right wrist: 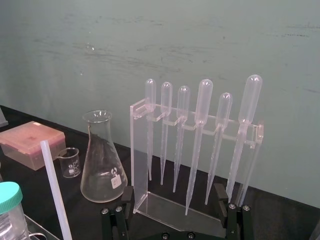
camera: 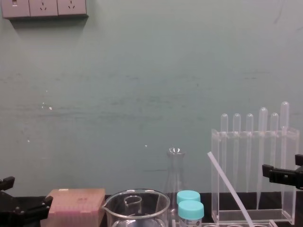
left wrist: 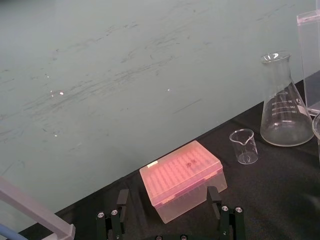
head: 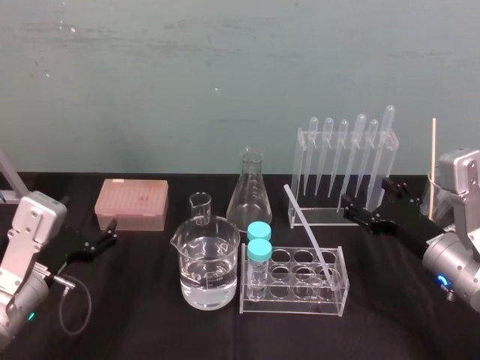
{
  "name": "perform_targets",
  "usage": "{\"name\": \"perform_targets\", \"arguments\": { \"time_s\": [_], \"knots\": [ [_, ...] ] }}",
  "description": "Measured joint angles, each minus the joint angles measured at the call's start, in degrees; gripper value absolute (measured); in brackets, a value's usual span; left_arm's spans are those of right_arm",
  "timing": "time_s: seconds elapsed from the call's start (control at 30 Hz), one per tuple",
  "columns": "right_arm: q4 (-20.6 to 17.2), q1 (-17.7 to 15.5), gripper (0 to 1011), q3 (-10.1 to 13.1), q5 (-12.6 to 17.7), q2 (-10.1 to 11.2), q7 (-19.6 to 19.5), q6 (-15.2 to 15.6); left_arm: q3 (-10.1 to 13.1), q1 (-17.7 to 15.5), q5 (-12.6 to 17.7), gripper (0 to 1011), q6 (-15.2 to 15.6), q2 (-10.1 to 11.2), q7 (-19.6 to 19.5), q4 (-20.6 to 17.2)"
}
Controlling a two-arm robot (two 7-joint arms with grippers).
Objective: Pick up the stirring rod with one hand, then place it down.
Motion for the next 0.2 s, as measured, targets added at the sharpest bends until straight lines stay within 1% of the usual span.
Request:
{"name": "perform_targets", "arguments": {
  "time_s": [0.2],
  "knots": [
    [0.0, 0.0, 1003, 0.0, 0.0, 0.0, 0.0, -0.1, 0.0, 0.0, 0.0, 1000, 0.0, 0.0, 0.0, 0.0]
  ]
}}
